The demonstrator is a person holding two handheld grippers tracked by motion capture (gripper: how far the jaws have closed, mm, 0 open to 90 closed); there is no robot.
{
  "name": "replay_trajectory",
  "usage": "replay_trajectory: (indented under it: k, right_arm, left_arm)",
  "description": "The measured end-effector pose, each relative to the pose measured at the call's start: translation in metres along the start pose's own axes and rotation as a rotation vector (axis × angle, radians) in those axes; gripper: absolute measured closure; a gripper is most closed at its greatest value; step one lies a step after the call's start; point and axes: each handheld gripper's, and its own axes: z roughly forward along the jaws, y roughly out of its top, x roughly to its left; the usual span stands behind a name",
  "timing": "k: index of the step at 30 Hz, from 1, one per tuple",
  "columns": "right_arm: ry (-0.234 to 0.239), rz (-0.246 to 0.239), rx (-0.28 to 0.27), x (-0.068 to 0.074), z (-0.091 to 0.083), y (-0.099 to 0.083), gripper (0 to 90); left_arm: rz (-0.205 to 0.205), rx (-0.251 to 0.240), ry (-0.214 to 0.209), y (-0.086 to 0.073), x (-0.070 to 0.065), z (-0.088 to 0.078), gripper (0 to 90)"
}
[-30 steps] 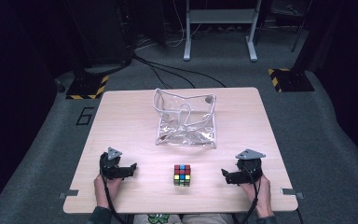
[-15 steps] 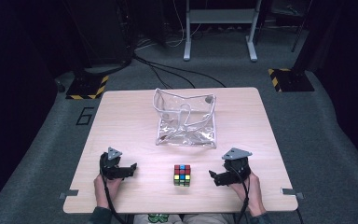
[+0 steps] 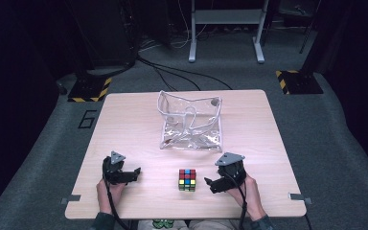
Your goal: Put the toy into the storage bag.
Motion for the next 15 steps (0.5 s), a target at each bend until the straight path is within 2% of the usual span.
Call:
replay_trajectory:
  k: [4, 6, 8, 15]
  right_arm:
    - [0.027, -0.030, 0.005, 0.008, 0.005, 0.006, 5.1]
    - [0.035, -0.028, 0.005, 0.010, 0.006, 0.007, 5.1]
    - [0.070, -0.053, 0.006, 0.016, 0.011, 0.008, 4.5]
    - [0.126, -0.079, 0.011, 0.026, 0.017, 0.014, 4.6]
  left_arm:
    - [-0.002, -0.001, 0.000, 0.000, 0.000, 0.000, 7.3]
    - [-0.002, -0.001, 0.000, 0.000, 0.000, 0.000, 7.3]
    - [-0.001, -0.001, 0.000, 0.000, 0.000, 0.000, 7.3]
    - [-0.001, 0.000, 0.000, 0.000, 0.000, 0.000, 7.3]
